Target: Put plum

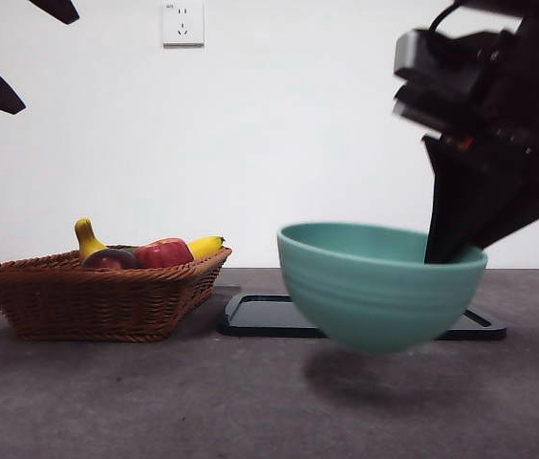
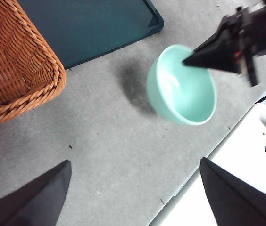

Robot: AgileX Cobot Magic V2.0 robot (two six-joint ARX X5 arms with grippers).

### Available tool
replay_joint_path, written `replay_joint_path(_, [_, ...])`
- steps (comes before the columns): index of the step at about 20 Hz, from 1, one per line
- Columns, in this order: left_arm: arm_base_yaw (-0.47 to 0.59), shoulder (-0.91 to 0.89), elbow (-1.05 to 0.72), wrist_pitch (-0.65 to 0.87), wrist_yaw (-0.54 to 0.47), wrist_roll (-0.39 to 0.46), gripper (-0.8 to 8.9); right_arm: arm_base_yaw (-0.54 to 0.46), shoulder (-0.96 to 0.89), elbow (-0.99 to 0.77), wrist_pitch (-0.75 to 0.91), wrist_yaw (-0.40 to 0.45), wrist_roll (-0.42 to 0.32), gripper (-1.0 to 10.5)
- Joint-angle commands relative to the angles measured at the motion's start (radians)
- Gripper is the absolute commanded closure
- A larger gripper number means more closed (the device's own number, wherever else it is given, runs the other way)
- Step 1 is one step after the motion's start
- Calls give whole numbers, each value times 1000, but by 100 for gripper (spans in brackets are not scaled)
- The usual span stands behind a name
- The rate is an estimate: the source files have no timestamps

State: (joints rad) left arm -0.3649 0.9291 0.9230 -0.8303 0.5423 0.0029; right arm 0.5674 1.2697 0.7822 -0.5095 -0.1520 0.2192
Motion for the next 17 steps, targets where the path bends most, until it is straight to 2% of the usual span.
replay_joint_path(1, [-4, 6, 18, 7, 6, 12, 378, 19, 48, 2, 29, 3, 17, 940])
replay_joint_path(12, [-4, 6, 18, 6, 6, 12, 378, 29, 116, 2, 52, 3, 17, 930])
replay_joint_path(15, [-4, 6, 18, 6, 6, 12, 378, 29, 116, 2, 43, 3, 17, 770])
replay_joint_path(17, [-4, 6, 18, 6, 6, 12, 378, 29, 116, 2, 41, 3, 18, 734])
